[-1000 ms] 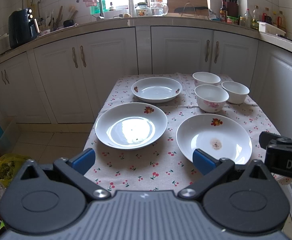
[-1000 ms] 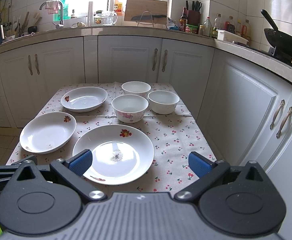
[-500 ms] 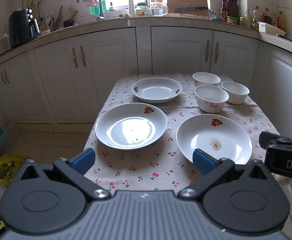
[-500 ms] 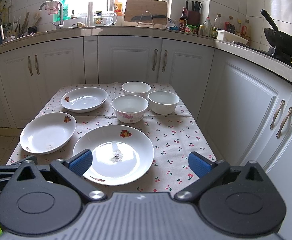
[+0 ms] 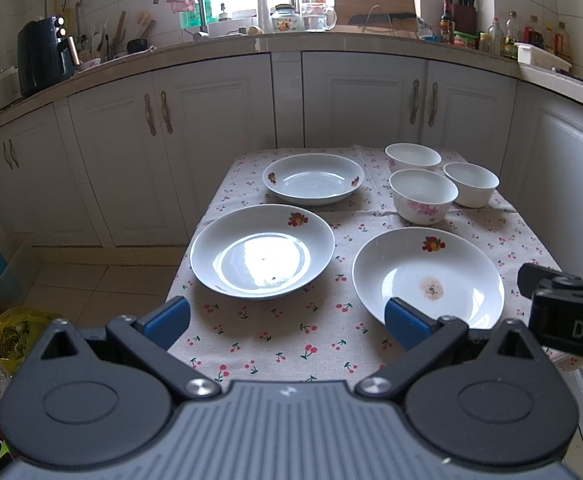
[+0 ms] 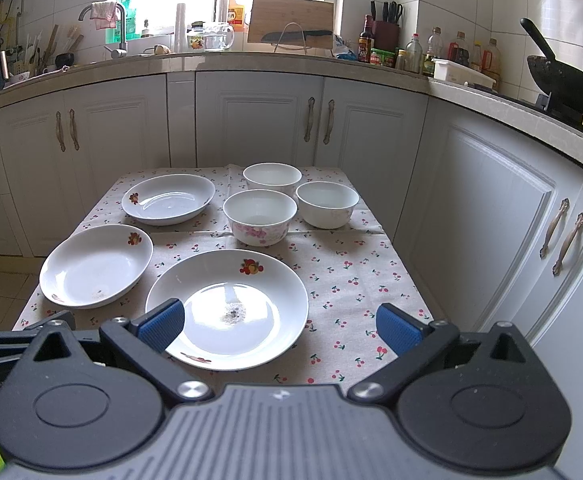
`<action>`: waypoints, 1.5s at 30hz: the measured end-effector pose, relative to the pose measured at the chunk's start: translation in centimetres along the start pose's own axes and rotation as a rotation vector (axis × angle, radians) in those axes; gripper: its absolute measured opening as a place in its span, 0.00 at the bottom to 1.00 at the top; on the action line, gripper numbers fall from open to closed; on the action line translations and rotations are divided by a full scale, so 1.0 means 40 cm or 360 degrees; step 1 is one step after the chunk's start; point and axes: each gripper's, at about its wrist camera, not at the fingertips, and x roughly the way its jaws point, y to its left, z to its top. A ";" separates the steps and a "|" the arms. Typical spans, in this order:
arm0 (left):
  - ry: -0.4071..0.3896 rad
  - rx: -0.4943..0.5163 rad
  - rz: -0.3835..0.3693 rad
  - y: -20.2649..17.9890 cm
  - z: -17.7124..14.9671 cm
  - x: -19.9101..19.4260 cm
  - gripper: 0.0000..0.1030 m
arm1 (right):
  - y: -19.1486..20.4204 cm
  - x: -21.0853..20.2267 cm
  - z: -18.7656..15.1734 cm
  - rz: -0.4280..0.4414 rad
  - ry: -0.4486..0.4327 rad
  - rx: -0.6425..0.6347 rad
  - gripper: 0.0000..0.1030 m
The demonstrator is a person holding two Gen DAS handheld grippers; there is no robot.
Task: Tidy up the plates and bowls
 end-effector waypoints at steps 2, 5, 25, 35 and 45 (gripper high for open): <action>0.0002 0.0001 0.0002 -0.001 0.001 0.001 0.99 | 0.001 0.000 0.001 0.0000 0.0003 -0.0001 1.00; 0.0002 0.0000 0.0001 0.000 0.001 0.003 0.99 | 0.001 0.001 0.002 0.0000 0.0001 -0.0003 1.00; -0.0032 0.0005 -0.0034 0.009 0.016 0.032 0.99 | 0.004 0.034 0.018 0.0047 -0.0009 -0.0031 1.00; -0.0162 -0.0088 -0.0082 0.032 0.030 0.051 0.99 | -0.002 0.077 0.043 0.0104 -0.0031 -0.0065 1.00; -0.0192 0.0045 -0.0200 0.037 0.059 0.080 0.99 | -0.015 0.123 0.076 0.0249 -0.0110 -0.0098 1.00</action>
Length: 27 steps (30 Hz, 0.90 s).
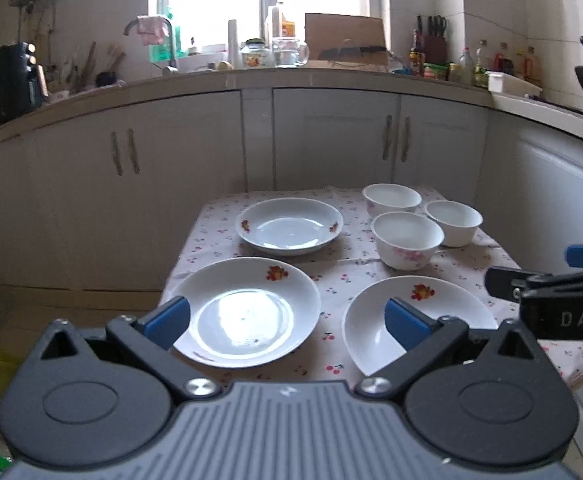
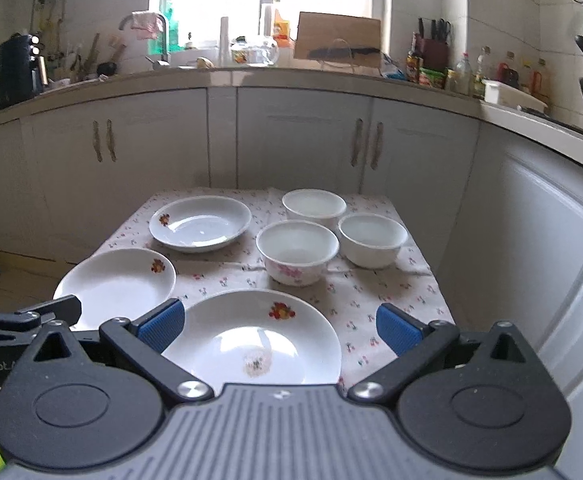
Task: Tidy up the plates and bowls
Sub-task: 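Move the left tool toward the rim of the stained white plate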
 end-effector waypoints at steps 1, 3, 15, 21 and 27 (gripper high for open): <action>0.0013 -0.0008 -0.0019 0.004 0.002 0.007 0.99 | -0.001 0.005 0.001 0.0017 -0.0012 -0.0009 1.00; 0.0026 -0.0021 -0.0024 0.011 0.002 0.020 0.99 | 0.002 0.016 0.005 0.0051 -0.0028 -0.0030 1.00; 0.0070 0.0064 0.0081 0.079 -0.013 0.087 0.99 | 0.028 0.089 0.013 0.0258 -0.0041 -0.0119 1.00; 0.0078 0.0147 0.0096 0.109 -0.019 0.112 0.99 | 0.063 0.129 0.016 0.0327 -0.0009 -0.0155 1.00; 0.0109 0.0110 0.0050 0.159 -0.014 0.141 0.99 | 0.113 0.174 0.015 0.0405 0.0032 -0.0239 1.00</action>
